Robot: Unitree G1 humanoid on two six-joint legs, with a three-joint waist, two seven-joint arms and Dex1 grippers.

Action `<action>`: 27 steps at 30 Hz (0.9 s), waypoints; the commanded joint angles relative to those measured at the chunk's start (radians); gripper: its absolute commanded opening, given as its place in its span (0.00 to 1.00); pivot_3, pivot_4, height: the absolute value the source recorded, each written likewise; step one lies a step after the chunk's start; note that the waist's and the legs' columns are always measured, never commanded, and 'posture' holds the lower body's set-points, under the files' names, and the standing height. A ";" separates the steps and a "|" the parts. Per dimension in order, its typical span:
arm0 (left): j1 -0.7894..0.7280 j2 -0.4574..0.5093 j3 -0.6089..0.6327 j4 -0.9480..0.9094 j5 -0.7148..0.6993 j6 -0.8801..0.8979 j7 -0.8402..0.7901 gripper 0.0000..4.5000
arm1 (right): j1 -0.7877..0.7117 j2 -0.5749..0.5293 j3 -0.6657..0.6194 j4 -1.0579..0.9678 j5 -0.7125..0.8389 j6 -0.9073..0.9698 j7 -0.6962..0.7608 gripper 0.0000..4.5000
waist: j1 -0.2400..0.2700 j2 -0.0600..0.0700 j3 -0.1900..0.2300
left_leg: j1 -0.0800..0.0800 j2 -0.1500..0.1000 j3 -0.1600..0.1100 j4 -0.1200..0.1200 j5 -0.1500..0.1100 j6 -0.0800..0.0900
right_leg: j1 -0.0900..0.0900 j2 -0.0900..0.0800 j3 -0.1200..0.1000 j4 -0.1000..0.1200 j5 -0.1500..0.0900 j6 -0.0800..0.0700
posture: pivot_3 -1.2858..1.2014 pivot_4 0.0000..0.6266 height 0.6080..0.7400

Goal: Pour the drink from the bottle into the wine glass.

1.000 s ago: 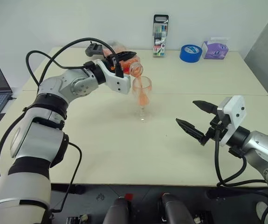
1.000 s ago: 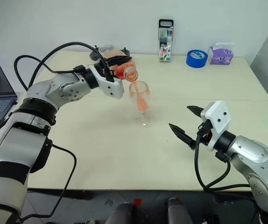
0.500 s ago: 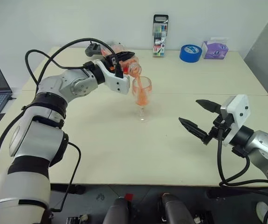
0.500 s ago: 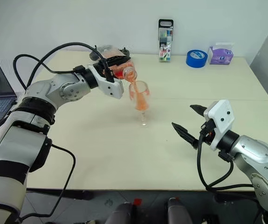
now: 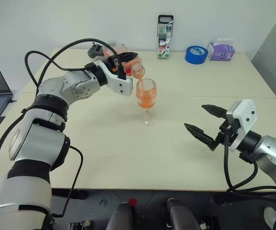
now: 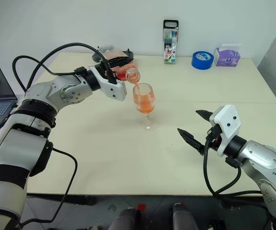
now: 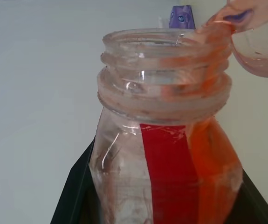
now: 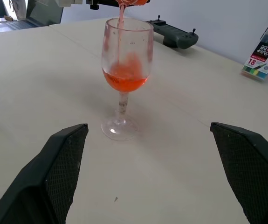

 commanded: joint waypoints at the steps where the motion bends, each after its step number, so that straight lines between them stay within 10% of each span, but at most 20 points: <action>1: -0.043 0.017 0.014 -0.006 -0.018 0.004 0.012 0.38 | -0.005 -0.014 -0.023 -0.020 0.003 -0.013 0.005 1.00 | 0.000 0.000 0.000 | 0.000 0.000 0.000 0.000 0.000 0.000 | 0.000 0.000 0.000 0.000 0.000 0.000 | 0.52 0.24 1.00; 17: -0.005 -0.064 0.150 0.030 -0.304 0.041 -0.217 0.38 | -0.160 -0.023 0.019 -0.031 0.026 0.057 -0.030 1.00 | 0.000 0.000 0.000 | 0.000 0.000 0.000 0.000 0.000 0.000 | 0.000 0.000 0.000 0.001 0.000 0.000 | 0.52 0.24 1.00; 27: 0.073 -0.126 0.427 -0.035 -0.715 0.387 -0.549 0.38 | -0.586 0.062 0.071 0.113 0.139 0.308 -0.221 1.00 | -0.004 0.000 0.000 | 0.000 0.001 0.000 0.001 0.000 0.000 | -0.001 0.001 0.000 0.002 0.000 0.000 | 0.52 0.24 1.00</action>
